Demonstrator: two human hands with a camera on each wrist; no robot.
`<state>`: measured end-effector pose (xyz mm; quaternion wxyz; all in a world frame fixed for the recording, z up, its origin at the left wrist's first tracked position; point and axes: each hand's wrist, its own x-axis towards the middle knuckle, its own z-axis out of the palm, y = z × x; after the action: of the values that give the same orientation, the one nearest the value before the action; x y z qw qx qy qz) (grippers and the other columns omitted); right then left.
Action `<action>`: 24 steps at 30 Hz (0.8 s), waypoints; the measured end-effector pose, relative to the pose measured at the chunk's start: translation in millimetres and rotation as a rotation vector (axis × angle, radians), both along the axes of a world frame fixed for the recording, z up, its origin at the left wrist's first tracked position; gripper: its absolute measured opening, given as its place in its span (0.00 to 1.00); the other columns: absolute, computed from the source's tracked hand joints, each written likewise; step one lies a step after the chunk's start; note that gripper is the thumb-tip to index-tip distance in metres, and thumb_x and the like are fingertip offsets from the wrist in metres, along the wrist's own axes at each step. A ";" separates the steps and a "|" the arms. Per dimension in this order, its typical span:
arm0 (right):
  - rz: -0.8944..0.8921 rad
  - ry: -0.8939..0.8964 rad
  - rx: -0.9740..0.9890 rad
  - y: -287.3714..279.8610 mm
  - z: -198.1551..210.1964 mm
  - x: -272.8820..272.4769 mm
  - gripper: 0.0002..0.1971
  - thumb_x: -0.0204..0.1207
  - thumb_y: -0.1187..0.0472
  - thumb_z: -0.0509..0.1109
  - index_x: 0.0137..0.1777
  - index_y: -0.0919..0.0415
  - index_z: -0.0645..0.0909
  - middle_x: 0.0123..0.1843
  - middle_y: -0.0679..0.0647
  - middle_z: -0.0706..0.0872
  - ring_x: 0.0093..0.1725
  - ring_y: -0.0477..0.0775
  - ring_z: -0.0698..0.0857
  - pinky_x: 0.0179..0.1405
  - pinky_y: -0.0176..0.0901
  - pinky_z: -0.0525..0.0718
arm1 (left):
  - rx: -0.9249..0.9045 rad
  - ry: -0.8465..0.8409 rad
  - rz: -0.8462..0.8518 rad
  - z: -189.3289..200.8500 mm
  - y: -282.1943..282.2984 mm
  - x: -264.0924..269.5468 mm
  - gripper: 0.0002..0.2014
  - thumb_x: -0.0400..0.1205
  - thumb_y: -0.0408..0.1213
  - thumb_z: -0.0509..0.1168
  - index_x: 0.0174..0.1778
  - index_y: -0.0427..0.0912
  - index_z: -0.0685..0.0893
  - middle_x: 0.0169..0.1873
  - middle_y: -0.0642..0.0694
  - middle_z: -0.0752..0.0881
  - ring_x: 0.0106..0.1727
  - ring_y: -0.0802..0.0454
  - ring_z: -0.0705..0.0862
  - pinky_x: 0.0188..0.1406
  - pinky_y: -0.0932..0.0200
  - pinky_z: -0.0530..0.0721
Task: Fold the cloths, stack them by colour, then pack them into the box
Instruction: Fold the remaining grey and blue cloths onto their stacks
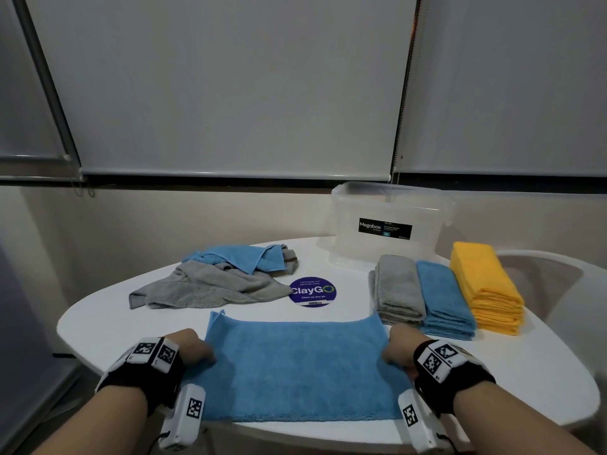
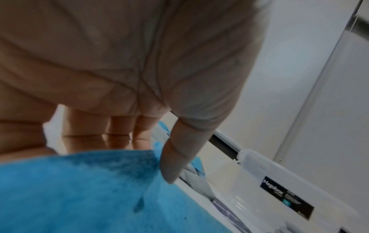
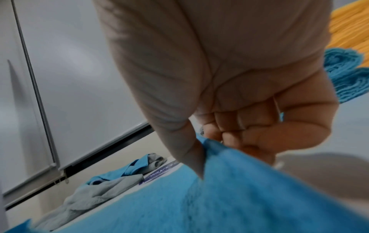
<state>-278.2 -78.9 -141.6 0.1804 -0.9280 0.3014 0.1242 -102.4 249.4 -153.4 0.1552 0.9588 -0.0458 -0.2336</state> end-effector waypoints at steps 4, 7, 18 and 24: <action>-0.011 -0.093 0.131 -4.2 3.8 2.3 0.15 0.67 0.66 0.72 0.25 0.58 0.69 0.25 0.51 0.74 0.25 0.49 0.74 0.22 0.37 0.68 | -0.300 0.059 0.085 10.3 3.9 -9.5 0.05 0.73 0.29 0.70 0.40 0.37 0.79 0.32 0.40 0.82 0.33 0.48 0.79 0.29 0.62 0.79; -0.030 -0.234 0.333 5.0 8.4 2.1 0.12 0.68 0.68 0.72 0.40 0.59 0.69 0.30 0.56 0.76 0.24 0.51 0.73 0.19 0.38 0.69 | -0.458 0.042 0.067 16.4 -2.7 -12.4 0.12 0.76 0.29 0.69 0.54 0.42 0.78 0.43 0.37 0.86 0.40 0.46 0.84 0.33 0.58 0.84; 0.132 -0.312 0.330 66.2 4.5 37.4 0.27 0.69 0.59 0.76 0.64 0.57 0.67 0.53 0.56 0.79 0.44 0.55 0.81 0.32 0.41 0.79 | -0.418 -0.038 -0.128 19.7 -87.2 -48.9 0.20 0.77 0.39 0.72 0.61 0.43 0.74 0.45 0.43 0.85 0.36 0.51 0.84 0.34 0.59 0.86; 0.139 -0.278 0.374 91.7 -6.4 53.9 0.47 0.72 0.63 0.75 0.82 0.52 0.45 0.57 0.65 0.82 0.29 0.55 0.81 0.19 0.42 0.79 | -0.213 -0.120 -0.209 6.1 -114.6 -65.7 0.19 0.76 0.40 0.72 0.61 0.40 0.77 0.54 0.42 0.83 0.55 0.47 0.83 0.48 0.59 0.80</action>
<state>-224.3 12.7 -148.1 0.3797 -0.9052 0.1811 0.0609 -168.1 134.8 -147.3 0.2277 0.9392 -0.1788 -0.1844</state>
